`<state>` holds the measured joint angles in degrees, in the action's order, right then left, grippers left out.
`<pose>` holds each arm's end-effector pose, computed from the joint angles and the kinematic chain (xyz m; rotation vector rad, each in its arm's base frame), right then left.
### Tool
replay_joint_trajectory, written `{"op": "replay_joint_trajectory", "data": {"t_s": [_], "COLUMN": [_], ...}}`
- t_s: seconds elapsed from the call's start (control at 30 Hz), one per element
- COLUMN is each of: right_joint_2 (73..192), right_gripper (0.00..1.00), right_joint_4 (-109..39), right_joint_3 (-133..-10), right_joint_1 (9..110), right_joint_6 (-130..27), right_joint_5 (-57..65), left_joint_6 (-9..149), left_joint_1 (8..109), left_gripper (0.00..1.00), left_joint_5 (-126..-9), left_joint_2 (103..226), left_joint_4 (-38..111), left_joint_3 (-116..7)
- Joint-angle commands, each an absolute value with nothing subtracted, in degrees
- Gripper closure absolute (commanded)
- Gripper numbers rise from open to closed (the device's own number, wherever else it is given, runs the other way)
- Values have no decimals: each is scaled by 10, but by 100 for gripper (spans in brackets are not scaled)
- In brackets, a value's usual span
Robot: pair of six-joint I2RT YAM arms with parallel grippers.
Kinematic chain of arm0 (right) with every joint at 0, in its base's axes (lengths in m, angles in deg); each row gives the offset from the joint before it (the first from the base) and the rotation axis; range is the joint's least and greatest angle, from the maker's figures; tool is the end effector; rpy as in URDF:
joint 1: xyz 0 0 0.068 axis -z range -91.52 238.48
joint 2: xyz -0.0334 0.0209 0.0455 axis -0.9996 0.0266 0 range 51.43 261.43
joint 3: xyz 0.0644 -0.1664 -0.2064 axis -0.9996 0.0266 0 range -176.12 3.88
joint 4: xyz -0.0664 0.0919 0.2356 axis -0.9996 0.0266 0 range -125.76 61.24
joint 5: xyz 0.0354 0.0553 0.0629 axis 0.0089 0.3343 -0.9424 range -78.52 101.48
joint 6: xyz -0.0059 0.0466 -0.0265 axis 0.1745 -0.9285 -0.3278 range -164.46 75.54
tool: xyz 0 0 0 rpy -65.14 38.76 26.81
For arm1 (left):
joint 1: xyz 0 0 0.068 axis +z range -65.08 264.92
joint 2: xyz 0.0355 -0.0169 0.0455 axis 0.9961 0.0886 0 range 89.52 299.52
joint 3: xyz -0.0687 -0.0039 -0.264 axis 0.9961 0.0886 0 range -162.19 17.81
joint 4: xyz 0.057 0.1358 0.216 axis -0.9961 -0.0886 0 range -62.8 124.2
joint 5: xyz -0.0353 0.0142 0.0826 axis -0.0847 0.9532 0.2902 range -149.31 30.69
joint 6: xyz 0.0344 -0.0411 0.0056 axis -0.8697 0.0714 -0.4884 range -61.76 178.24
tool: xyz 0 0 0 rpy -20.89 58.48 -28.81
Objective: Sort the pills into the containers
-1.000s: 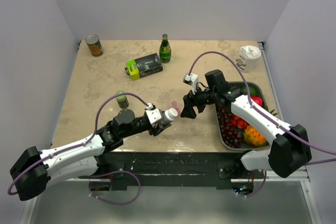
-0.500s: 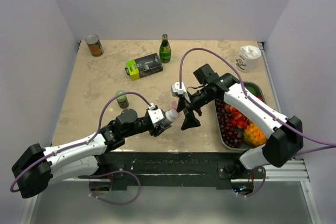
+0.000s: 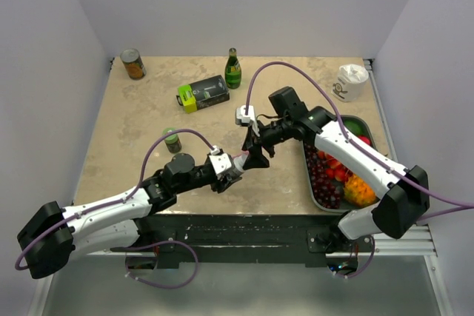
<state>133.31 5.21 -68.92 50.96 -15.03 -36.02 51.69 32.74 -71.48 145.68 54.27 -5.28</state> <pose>0.2196 0.2018 0.3203 -1.5757 1.7163 1.0687 0.1272 -0.1760 0.2249 1.0444 1.5363 -0.7528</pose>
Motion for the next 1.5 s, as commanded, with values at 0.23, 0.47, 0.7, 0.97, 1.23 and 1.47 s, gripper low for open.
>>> {"op": "replay_joint_trajectory", "data": {"t_s": [0.23, 0.47, 0.7, 0.97, 1.23, 1.47], "right_joint_2": [1353, 1331, 1311, 1282, 1288, 1333], "right_gripper": [66, 74, 67, 48, 58, 51], "right_joint_4": [89, 241, 105, 74, -46, -24], "right_joint_3": [-709, -733, -696, -660, -614, -581], "right_joint_1": [503, 502, 499, 499, 535, 602], "right_joint_6": [-106, 260, 254, 144, -14, -57], "right_joint_5": [-362, -373, -327, -379, -278, -318], "left_joint_6": [509, 415, 415, 461, 459, 439], "left_joint_1": [327, 329, 331, 331, 332, 332], "left_gripper": [100, 100, 100, 100, 100, 100], "left_joint_5": [-714, -789, -825, -807, -751, -705], "left_joint_2": [1444, 1418, 1423, 1450, 1438, 1388], "left_joint_4": [563, 484, 475, 518, 474, 436], "left_joint_3": [-79, -91, -95, -86, -93, -89]}}
